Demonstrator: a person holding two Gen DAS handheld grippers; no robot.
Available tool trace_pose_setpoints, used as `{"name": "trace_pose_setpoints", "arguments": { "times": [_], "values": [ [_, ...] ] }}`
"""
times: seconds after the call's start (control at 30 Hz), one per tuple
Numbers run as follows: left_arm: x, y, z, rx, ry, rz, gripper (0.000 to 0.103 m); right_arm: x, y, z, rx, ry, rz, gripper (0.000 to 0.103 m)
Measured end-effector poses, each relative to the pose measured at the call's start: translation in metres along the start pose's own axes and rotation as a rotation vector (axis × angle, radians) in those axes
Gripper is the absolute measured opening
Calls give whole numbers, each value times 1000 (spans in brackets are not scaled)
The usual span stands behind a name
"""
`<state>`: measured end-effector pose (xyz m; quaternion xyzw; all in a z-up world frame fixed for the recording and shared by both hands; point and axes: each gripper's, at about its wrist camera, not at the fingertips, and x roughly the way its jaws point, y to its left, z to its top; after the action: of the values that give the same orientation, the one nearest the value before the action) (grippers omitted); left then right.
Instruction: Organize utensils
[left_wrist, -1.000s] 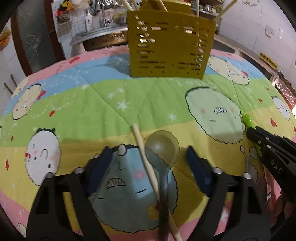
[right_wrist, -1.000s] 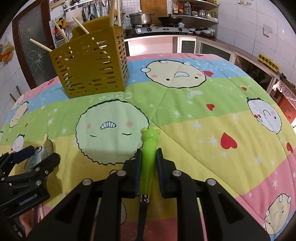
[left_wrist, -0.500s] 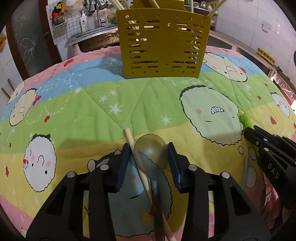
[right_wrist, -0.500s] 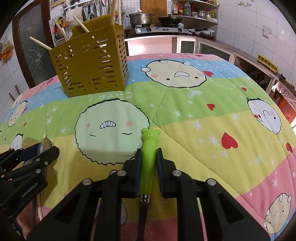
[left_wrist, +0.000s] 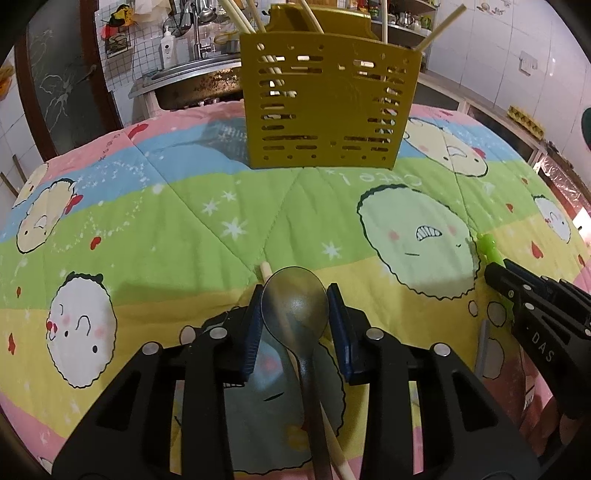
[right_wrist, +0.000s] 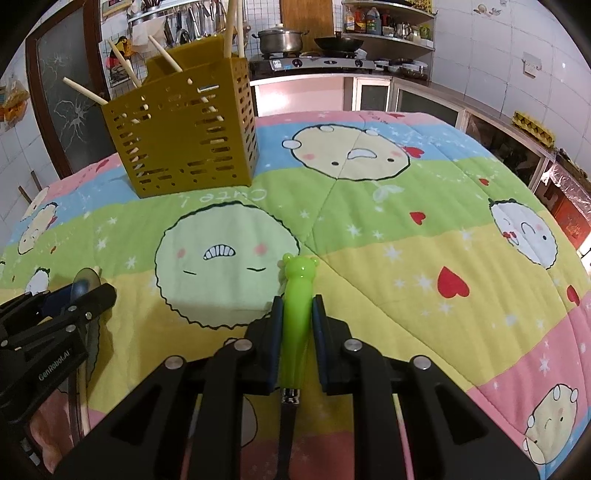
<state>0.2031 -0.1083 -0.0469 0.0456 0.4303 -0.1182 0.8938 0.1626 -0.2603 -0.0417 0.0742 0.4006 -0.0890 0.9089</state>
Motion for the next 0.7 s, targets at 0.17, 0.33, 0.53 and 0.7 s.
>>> {"name": "trace_pose_setpoints", "arguments": {
  "times": [0.17, 0.33, 0.53, 0.7],
  "values": [
    [-15, 3, 2, 1, -44, -3, 32, -13, -6, -2, 24, -44, 10, 16],
    [-33, 10, 6, -8, -97, 8, 32, -32, -14, -3, 45, -104, 24, 16],
    [-54, 24, 5, -42, -158, 23, 32, -67, -21, -9, 58, -222, 37, 16],
    [-69, 36, 3, -60, -201, 37, 32, -90, -24, -13, 66, -286, 46, 16]
  ]
}}
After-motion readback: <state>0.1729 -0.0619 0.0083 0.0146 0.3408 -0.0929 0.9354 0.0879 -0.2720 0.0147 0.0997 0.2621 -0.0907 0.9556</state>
